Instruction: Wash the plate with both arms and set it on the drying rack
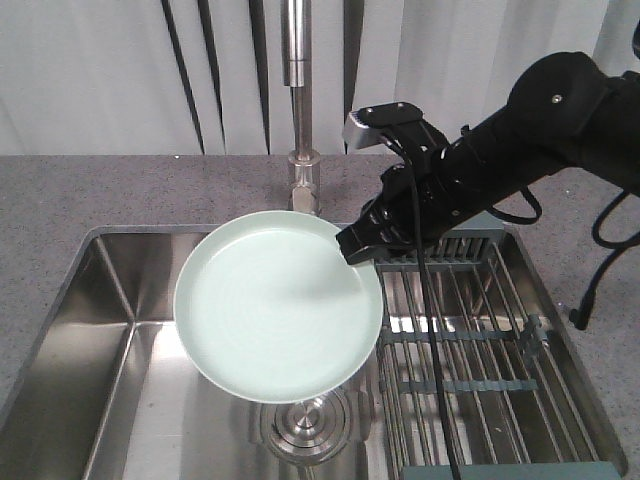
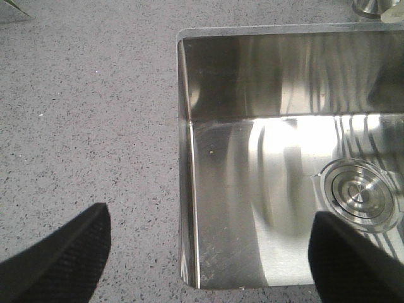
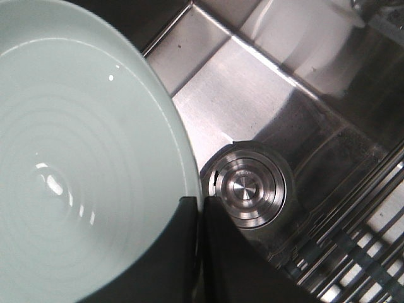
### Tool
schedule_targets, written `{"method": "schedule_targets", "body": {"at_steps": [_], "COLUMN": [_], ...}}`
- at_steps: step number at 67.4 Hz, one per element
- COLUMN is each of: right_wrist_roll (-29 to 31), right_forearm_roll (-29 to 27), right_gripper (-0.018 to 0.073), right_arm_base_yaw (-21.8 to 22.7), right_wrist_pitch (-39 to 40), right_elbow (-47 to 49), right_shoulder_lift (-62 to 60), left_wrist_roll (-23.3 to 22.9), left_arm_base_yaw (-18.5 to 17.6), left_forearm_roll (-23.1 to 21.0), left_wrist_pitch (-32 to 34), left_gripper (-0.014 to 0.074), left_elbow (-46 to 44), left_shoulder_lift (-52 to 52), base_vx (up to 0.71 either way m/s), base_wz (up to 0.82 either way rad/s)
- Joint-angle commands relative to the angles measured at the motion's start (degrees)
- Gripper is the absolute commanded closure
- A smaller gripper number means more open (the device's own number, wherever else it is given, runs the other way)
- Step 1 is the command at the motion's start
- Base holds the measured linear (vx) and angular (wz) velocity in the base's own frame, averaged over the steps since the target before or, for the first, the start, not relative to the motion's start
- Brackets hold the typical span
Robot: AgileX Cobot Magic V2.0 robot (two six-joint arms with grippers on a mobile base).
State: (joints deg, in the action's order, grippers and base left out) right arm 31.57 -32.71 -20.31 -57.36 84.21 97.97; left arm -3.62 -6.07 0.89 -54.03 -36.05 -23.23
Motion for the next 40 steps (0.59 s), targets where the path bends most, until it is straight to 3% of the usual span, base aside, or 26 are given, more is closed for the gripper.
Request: {"method": "schedule_targets", "body": {"at_steps": [1,27,40], "right_wrist_roll": [-0.05,0.01,0.38], "right_forearm_roll": [-2.42,-1.83,-1.78], "right_gripper": [0.0561,0.0561,0.0561], "right_arm_base_yaw": [1.14,8.21,10.76], "right_wrist_pitch": [1.17,1.28,5.29], "right_elbow": [4.38,5.01,-0.89], "right_shoulder_lift": [-0.47,-0.90,-6.40], "left_wrist_roll": [-0.55,-0.55,-0.55], "left_arm_base_yaw": [0.12,0.12,0.12], "left_forearm_roll": [0.05,0.05,0.05], "left_wrist_pitch": [3.21,3.21,3.21], "left_gripper": [0.0010,0.0010,0.0010], "left_elbow": [-1.39,-1.39,-1.39], "left_shoulder_lift": [-0.50,-0.50,-0.50], "base_vx": [0.00,0.00,0.00], "base_wz": [0.00,0.00,0.00]}}
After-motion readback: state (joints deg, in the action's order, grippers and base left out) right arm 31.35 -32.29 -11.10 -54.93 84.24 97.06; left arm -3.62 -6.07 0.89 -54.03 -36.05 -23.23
